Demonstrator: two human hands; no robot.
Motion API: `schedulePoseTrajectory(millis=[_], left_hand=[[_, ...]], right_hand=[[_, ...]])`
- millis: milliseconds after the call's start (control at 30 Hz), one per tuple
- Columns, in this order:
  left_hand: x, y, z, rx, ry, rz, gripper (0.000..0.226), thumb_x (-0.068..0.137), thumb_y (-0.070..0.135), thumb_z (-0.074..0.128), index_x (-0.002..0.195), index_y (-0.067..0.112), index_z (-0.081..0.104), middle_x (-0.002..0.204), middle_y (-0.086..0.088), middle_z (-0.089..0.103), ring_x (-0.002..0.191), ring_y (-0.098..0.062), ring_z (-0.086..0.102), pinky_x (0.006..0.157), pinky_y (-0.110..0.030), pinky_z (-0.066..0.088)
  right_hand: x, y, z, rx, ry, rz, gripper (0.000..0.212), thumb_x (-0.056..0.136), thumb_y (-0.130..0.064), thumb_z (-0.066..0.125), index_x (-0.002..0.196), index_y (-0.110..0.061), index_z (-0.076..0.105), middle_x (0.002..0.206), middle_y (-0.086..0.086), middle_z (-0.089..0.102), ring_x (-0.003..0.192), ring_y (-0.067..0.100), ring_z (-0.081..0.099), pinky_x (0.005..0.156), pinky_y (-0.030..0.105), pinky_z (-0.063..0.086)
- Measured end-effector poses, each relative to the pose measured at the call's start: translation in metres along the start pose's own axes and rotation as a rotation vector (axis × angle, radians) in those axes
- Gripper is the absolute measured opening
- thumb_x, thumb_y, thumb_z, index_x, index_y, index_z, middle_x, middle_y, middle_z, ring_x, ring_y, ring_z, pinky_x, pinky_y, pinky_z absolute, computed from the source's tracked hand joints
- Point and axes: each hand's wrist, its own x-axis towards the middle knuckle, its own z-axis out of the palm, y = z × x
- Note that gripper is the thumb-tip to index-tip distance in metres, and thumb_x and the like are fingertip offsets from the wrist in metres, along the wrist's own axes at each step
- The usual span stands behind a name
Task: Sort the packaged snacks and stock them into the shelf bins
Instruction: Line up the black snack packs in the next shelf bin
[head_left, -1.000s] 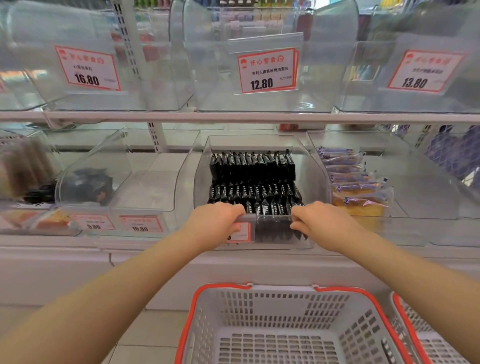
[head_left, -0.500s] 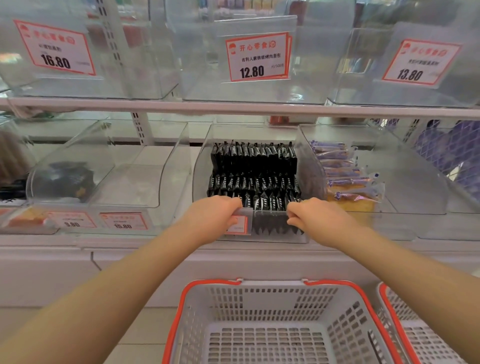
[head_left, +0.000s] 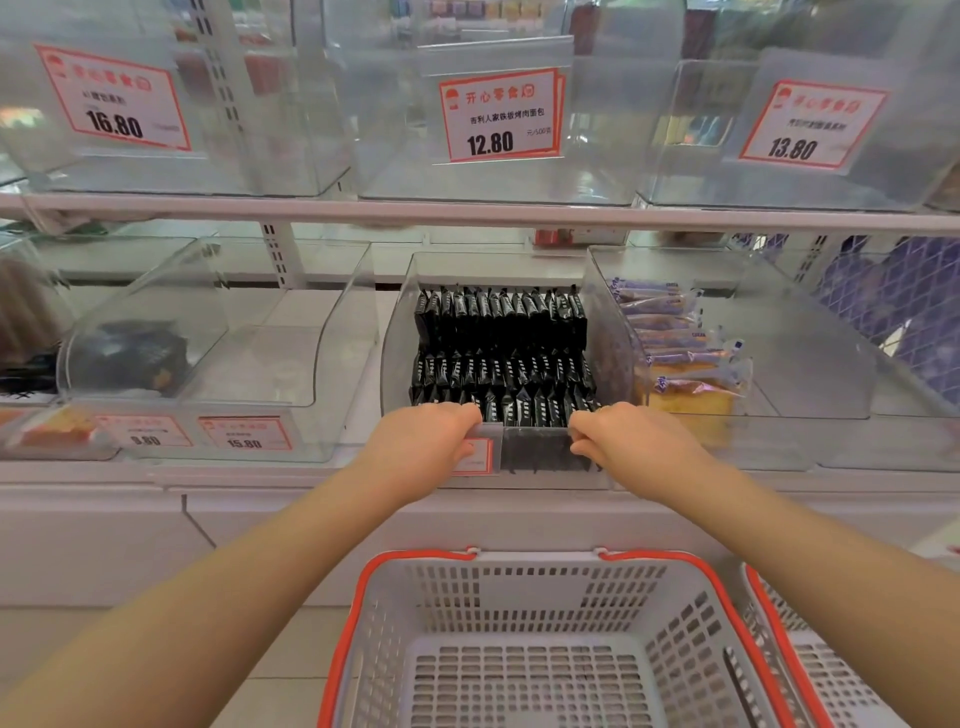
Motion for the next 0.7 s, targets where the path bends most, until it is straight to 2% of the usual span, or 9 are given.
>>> schedulePoseTrajectory(millis=[367,433,567,700], left_hand=[[-0.001,-0.001,0.0,-0.016,0.013,-0.004,0.012,0.096,0.03,0.045,0.103,0.021,0.047,0.109,0.003,0.059,0.098,-0.022,0.056,0.067,-0.031,0.038],[0.002,-0.003,-0.004,-0.035,0.031,-0.006,0.012,0.095,0.03,0.046,0.104,0.022,0.047,0.108,0.003,0.059,0.098,-0.022,0.056,0.066,-0.03,0.036],[0.016,-0.012,-0.018,-0.091,0.079,-0.026,0.013,0.092,0.027,0.05,0.104,0.021,0.051,0.109,0.0,0.061,0.099,-0.025,0.057,0.071,-0.033,0.041],[0.02,-0.01,-0.006,-0.026,0.02,-0.023,0.012,0.094,0.028,0.048,0.103,0.02,0.049,0.11,0.0,0.06,0.101,-0.024,0.056,0.066,-0.03,0.035]], right_hand=[[0.003,0.003,-0.01,0.011,-0.046,-0.033,0.016,0.099,-0.032,0.042,0.088,-0.022,0.046,0.095,0.004,0.061,0.086,0.025,0.059,0.063,0.029,0.04],[0.005,0.007,-0.014,0.03,-0.01,-0.035,0.017,0.098,-0.033,0.042,0.091,-0.019,0.051,0.092,0.003,0.061,0.085,0.025,0.059,0.062,0.031,0.042],[0.016,0.015,-0.023,0.109,0.093,-0.029,0.018,0.096,-0.031,0.048,0.093,-0.016,0.058,0.085,0.002,0.063,0.081,0.026,0.059,0.062,0.032,0.042],[0.023,0.012,-0.012,0.104,0.013,-0.009,0.017,0.097,-0.029,0.046,0.092,-0.016,0.056,0.087,0.002,0.061,0.084,0.026,0.059,0.064,0.032,0.044]])
